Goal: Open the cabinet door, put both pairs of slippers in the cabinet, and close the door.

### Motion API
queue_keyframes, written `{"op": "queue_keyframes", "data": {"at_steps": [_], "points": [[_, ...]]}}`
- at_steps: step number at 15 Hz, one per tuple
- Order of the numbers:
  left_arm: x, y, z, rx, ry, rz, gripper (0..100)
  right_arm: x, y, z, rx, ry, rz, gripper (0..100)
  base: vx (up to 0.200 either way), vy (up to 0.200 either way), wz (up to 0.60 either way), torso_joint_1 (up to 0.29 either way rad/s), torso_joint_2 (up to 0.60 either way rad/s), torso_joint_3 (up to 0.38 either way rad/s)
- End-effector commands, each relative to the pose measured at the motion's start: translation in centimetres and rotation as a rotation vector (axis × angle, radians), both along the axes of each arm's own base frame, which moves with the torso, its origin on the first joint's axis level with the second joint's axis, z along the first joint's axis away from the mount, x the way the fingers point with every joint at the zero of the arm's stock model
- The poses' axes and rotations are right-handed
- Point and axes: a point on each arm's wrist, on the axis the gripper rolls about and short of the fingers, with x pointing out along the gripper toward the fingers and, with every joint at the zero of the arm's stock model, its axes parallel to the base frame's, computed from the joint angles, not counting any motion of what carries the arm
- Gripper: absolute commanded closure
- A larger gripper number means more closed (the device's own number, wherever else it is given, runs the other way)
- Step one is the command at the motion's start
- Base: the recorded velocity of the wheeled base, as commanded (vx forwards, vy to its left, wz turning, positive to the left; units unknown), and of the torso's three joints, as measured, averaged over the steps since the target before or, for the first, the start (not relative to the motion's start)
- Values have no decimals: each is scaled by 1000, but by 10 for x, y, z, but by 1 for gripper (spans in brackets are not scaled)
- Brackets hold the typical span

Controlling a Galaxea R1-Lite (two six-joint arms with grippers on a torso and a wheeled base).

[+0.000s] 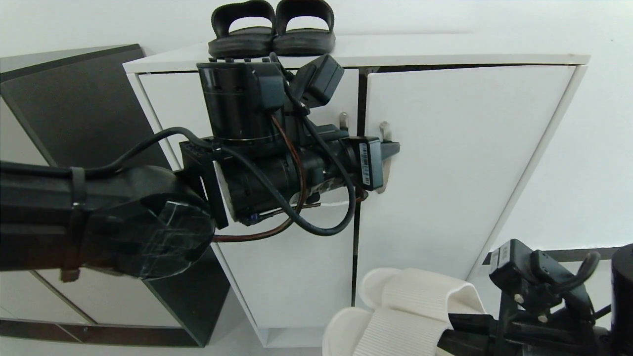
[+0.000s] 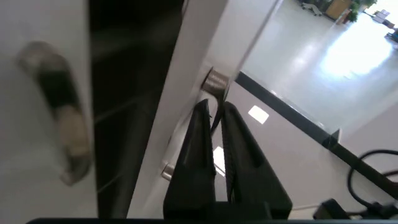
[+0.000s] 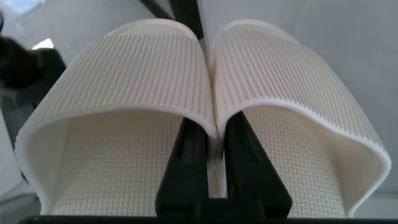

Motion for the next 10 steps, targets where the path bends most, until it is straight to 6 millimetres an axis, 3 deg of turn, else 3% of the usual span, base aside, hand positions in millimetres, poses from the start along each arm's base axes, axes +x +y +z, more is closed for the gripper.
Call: {"op": "queue_keyframes", "data": {"at_steps": [1, 7, 9, 10], "points": [[-21, 4, 9, -15, -16, -36, 100, -8, -10, 2, 5, -25, 27, 100, 0, 0, 0, 0, 0, 0], [-57, 18, 6, 9, -32, -54, 100, -11, -13, 0, -23, -15, 37, 100, 0, 0, 0, 0, 0, 0], [-67, 28, 10, -1, -41, -58, 100, -13, -13, -1, -25, -13, 45, 100, 0, 0, 0, 0, 0, 0], [-79, 43, 10, -6, -42, -71, 100, -16, -14, -2, -29, -10, 57, 100, 0, 0, 0, 0, 0, 0]]}}
